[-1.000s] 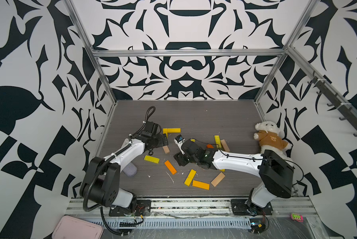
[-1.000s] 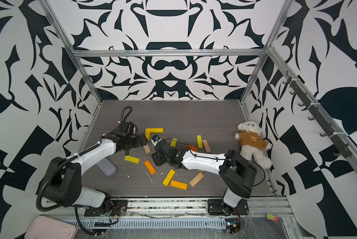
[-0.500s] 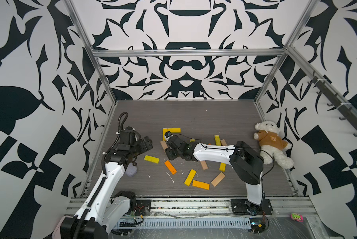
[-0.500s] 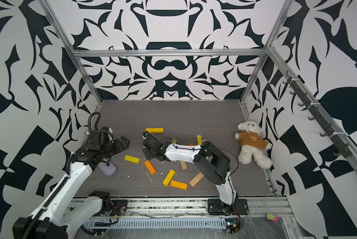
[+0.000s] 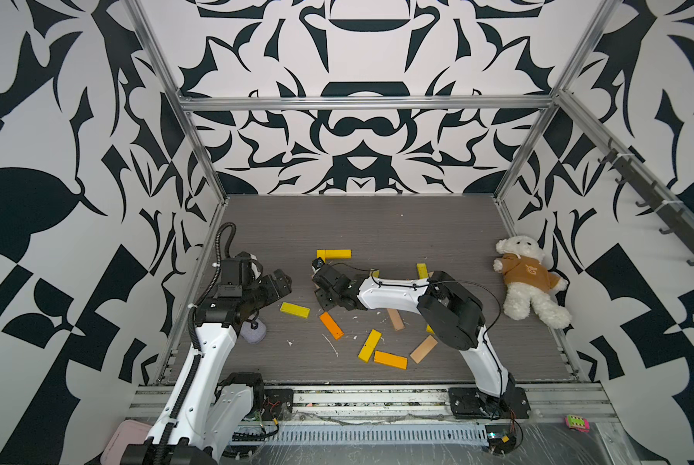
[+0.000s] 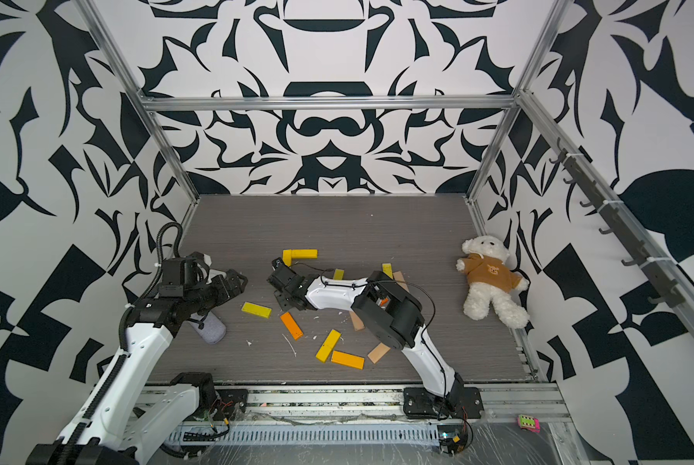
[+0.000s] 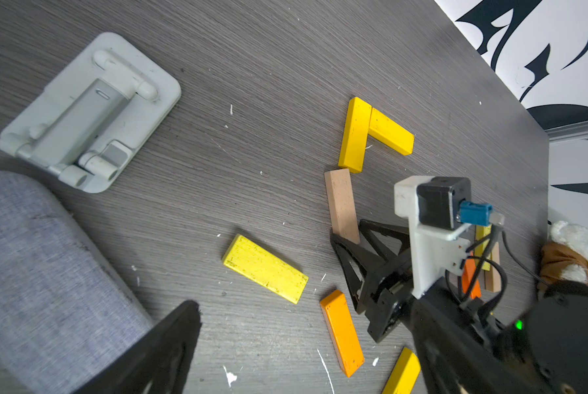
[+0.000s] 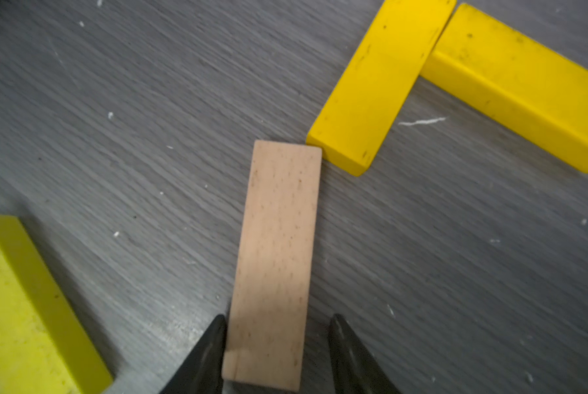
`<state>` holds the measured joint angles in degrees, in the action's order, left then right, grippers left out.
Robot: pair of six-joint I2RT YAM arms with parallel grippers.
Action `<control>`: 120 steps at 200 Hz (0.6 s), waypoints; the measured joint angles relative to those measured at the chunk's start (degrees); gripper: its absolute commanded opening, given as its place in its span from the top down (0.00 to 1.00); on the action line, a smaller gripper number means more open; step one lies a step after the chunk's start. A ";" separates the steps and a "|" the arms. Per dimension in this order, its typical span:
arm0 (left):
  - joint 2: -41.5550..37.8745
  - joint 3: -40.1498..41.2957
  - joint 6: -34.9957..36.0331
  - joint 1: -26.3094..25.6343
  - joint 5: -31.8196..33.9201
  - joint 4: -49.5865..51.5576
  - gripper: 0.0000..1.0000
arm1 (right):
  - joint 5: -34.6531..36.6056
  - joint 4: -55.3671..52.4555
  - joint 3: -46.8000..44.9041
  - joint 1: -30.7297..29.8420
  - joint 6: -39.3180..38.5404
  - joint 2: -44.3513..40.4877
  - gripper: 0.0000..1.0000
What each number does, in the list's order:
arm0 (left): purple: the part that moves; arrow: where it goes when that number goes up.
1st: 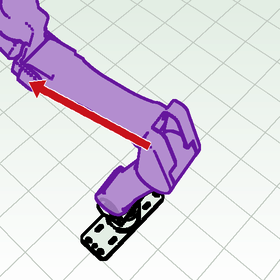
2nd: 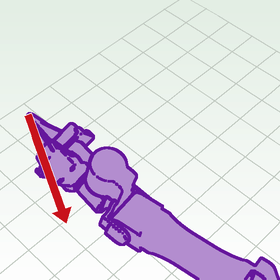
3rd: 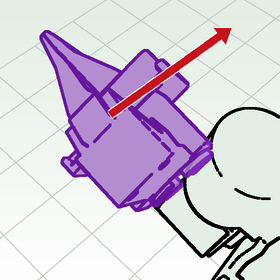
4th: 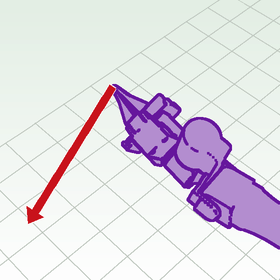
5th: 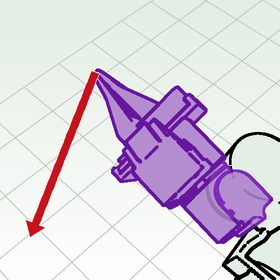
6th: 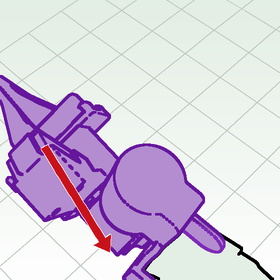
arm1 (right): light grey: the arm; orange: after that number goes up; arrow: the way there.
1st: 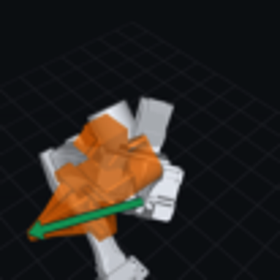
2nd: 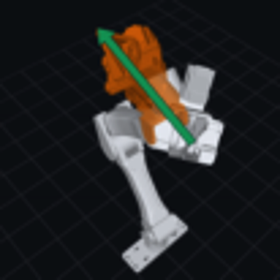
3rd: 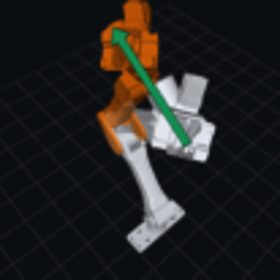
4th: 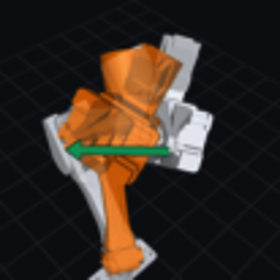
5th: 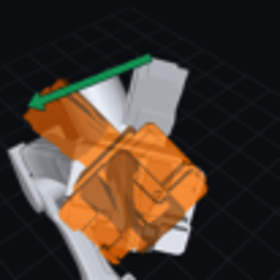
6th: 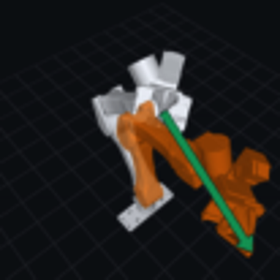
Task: Assemble the number 8 with building blocks
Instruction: Assemble the building block at the center of the board.
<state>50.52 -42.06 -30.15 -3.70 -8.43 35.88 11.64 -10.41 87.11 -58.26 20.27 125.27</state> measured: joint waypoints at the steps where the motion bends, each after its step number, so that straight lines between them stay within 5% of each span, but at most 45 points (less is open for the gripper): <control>1: 0.02 0.00 0.00 0.00 0.00 0.00 0.01 | 0.00 -0.02 0.07 0.00 -0.04 0.07 0.54; 49: -0.63 0.57 0.04 0.00 0.00 -0.22 0.01 | -1.27 -0.35 1.99 0.00 -3.39 1.31 0.75; 120: -0.63 2.29 1.11 0.00 -1.64 -1.09 0.01 | -4.28 0.37 -8.00 0.15 -9.44 -5.92 0.78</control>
<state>49.89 -39.77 -29.04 -3.70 -10.07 34.79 7.35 -10.04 79.11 -58.11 10.83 119.35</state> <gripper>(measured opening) 0.993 0.326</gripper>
